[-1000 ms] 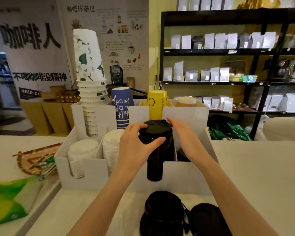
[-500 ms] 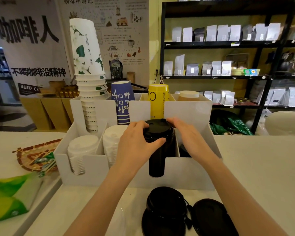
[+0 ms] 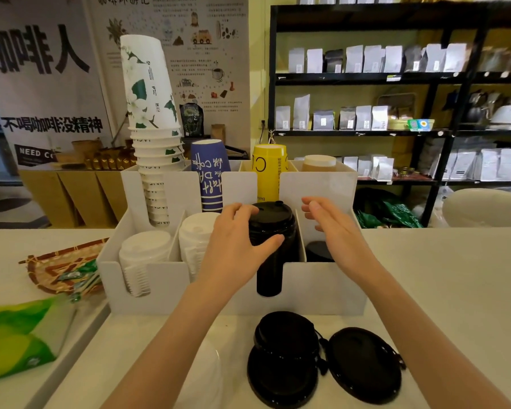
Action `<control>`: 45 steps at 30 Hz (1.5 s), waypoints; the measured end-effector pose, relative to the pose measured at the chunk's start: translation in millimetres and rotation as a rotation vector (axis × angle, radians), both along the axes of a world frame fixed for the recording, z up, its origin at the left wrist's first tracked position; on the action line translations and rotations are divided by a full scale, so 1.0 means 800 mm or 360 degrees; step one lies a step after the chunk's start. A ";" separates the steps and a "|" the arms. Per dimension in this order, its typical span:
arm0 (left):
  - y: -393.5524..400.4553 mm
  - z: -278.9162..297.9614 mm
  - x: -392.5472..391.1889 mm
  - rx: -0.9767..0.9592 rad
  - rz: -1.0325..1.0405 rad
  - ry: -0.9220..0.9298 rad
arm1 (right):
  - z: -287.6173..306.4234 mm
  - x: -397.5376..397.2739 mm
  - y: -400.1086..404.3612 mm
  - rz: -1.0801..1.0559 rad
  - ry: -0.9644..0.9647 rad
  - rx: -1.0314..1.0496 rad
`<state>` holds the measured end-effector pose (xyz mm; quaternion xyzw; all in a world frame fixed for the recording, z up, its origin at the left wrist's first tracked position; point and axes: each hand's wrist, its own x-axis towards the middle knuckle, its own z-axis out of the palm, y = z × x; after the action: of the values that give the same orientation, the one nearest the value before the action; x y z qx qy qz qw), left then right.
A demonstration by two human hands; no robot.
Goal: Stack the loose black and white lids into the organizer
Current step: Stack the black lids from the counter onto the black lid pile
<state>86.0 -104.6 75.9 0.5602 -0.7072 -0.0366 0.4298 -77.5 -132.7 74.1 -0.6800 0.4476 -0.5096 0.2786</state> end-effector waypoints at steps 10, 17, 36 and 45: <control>0.071 -0.044 -0.002 -0.0086 -0.0437 -0.0096 | -0.032 -0.012 0.066 0.0001 0.0147 -0.0019; 0.084 -0.082 -0.003 0.0660 -0.0446 -0.0325 | -0.072 -0.009 0.095 -0.0082 0.0355 0.0289; 0.085 -0.064 -0.002 0.0627 -0.0443 -0.0022 | -0.068 -0.008 0.115 -0.0230 0.0303 0.0373; 0.102 -0.016 0.002 0.0005 -0.0350 0.0149 | -0.015 -0.008 0.115 -0.0151 0.0058 0.0059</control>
<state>87.5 -23.3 63.0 0.4775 -0.7434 -0.1108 0.4549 -83.8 -40.9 62.0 -0.6619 0.4936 -0.5014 0.2585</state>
